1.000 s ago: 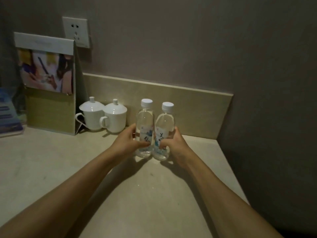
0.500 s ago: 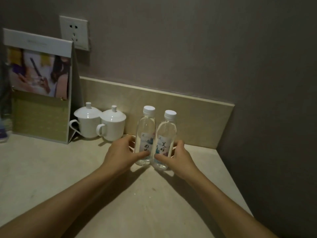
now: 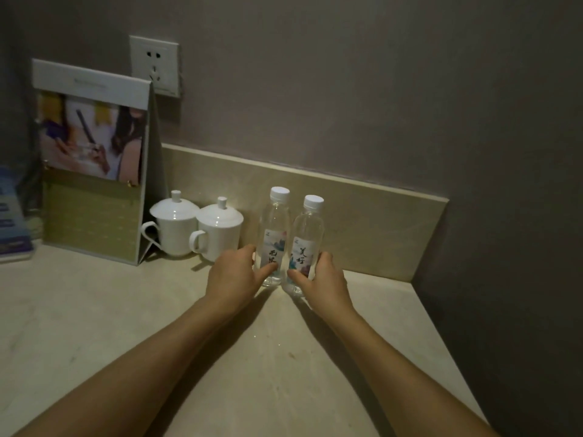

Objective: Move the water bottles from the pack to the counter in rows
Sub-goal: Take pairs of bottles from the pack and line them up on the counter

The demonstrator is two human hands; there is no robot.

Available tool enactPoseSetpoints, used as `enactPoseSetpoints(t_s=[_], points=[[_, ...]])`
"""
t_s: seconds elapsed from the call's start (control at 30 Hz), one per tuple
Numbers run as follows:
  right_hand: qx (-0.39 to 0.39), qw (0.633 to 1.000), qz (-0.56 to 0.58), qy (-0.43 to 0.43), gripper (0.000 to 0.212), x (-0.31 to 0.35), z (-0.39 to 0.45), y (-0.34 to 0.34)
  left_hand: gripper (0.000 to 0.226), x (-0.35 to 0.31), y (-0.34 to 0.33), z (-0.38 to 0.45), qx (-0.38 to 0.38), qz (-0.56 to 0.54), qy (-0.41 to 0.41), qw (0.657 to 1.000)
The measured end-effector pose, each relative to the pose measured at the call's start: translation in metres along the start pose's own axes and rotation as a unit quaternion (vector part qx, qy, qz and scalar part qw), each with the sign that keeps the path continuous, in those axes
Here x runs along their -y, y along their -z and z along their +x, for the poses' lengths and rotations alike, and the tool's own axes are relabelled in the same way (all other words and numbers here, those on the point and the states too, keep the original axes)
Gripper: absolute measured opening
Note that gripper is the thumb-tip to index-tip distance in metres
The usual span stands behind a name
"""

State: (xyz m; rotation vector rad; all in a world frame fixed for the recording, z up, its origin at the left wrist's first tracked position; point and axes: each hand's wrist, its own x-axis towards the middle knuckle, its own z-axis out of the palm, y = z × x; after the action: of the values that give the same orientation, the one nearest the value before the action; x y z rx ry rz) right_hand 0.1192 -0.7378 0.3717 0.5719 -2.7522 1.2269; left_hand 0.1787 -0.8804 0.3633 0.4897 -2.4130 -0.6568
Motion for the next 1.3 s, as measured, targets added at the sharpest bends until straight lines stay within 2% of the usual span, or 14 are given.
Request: enactPoseSetpoints(t_s=[0.17,0.23,0.7,0.97,1.3], points=[[0.005,0.999,-0.033,0.007,0.042,0.004,0.008,-0.004,0.04,-0.008,0.002,0.011,0.021,0.173,-0.029,0.984],[0.007,1.0,-0.03,0.003,0.042,0.005,0.011,-0.004,0.041,-0.01,0.002,0.014,0.032,0.198,-0.034,0.979],[0.009,0.999,-0.03,-0.014,0.045,0.01,0.018,-0.011,0.03,-0.005,-0.002,0.019,0.05,0.146,-0.002,0.988],[0.014,0.999,-0.037,-0.016,0.047,0.016,0.03,-0.023,0.037,0.006,0.001,0.035,0.083,0.192,-0.002,0.978],[0.018,0.999,-0.04,-0.013,0.055,0.017,0.041,-0.03,0.036,0.005,0.0,0.042,0.096,0.198,0.003,0.975]])
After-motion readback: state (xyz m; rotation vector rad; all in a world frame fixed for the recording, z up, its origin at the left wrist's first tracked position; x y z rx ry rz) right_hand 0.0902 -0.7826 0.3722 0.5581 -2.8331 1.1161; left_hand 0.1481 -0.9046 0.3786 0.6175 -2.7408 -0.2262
